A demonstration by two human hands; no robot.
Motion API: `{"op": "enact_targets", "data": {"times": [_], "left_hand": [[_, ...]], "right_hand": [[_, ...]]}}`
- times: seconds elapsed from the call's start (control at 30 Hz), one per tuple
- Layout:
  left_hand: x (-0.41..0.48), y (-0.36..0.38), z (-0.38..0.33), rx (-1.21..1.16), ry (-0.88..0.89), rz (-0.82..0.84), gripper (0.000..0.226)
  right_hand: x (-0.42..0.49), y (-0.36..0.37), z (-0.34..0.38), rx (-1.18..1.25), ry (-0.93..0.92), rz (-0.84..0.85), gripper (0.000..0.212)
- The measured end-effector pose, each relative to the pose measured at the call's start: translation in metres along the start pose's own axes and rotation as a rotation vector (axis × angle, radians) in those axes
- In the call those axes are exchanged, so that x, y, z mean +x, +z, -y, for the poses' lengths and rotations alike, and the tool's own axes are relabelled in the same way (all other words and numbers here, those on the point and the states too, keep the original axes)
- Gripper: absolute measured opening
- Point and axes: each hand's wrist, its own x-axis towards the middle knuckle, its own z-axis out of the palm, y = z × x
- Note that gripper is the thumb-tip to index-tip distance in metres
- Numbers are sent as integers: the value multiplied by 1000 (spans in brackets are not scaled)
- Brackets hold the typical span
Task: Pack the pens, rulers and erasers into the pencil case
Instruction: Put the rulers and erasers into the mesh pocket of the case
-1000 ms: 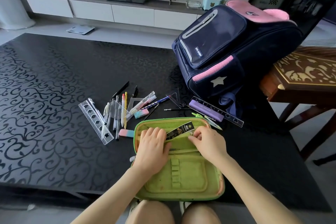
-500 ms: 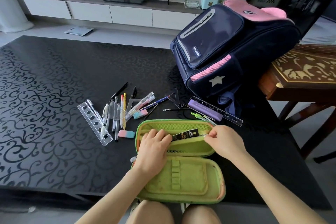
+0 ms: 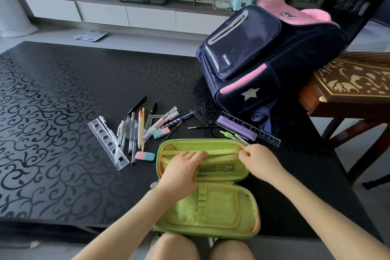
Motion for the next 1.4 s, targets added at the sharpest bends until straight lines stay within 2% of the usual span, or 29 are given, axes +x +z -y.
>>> {"op": "enact_targets", "data": {"times": [0.03, 0.1, 0.17, 0.23, 0.3, 0.33, 0.4, 0.43, 0.47, 0.53, 0.6, 0.63, 0.7, 0.77, 0.83, 0.93, 0.97, 1.0, 1.1, 1.2, 1.3, 1.4], "left_hand": [[1, 0, 0, 5, 21, 11, 40], [3, 1, 2, 16, 45, 35, 34], [5, 1, 0, 27, 44, 44, 27], [8, 0, -3, 35, 31, 37, 23], [11, -3, -6, 42, 10, 28, 25], [13, -5, -7, 61, -1, 31, 25], [16, -6, -5, 97, -26, 44, 27], [17, -6, -4, 106, -38, 56, 27], [18, -6, -2, 117, -51, 69, 26], [18, -6, 3, 129, -64, 96, 26], [15, -6, 5, 124, -51, 132, 27], [15, -5, 4, 128, -35, 149, 27], [13, -4, 4, 144, -10, 159, 27], [13, -5, 5, 137, 3, 141, 27], [12, -6, 7, 123, 32, 104, 25], [7, -10, 6, 187, 83, 90, 10], [5, -11, 7, 220, 87, 88, 5], [2, -10, 7, 230, 77, 77, 12], [-3, -10, 13, 221, 61, 12, 27], [-3, -12, 12, 235, 47, -31, 34], [-3, -14, 7, 234, 67, -69, 39], [-2, -19, 5, 222, 51, -81, 38]], "right_hand": [[1, -6, -2, 2, 46, -1, 40], [-2, -12, -2, -284, 74, -69, 31], [-10, -8, 8, -474, -24, -242, 22], [-14, 4, 19, -370, -255, -322, 21], [-12, 14, 27, -201, -404, -219, 24], [-10, 18, 30, -172, -407, -114, 26], [-8, 24, 31, -231, -359, 70, 26], [-6, 25, 28, -186, -375, 94, 25], [-5, 21, 27, -64, -385, 61, 21], [5, 13, 21, 110, -294, -166, 24], [25, 5, 6, 44, -81, -360, 26], [36, 3, -1, -22, 3, -362, 24], [53, 7, -11, -108, 128, -257, 28], [64, 9, -16, -104, 161, -160, 28], [67, 6, -17, -64, 130, -122, 6], [60, 1, -22, 60, 76, -96, 32], [56, -2, -24, 70, 49, -87, 35], [51, -5, -26, 66, 24, -77, 33], [31, -22, -25, 99, -40, -170, 20], [12, -34, -3, 196, -182, -283, 15], [12, -17, 28, 70, -356, -183, 15], [18, 3, 49, -156, -407, -19, 16]]}}
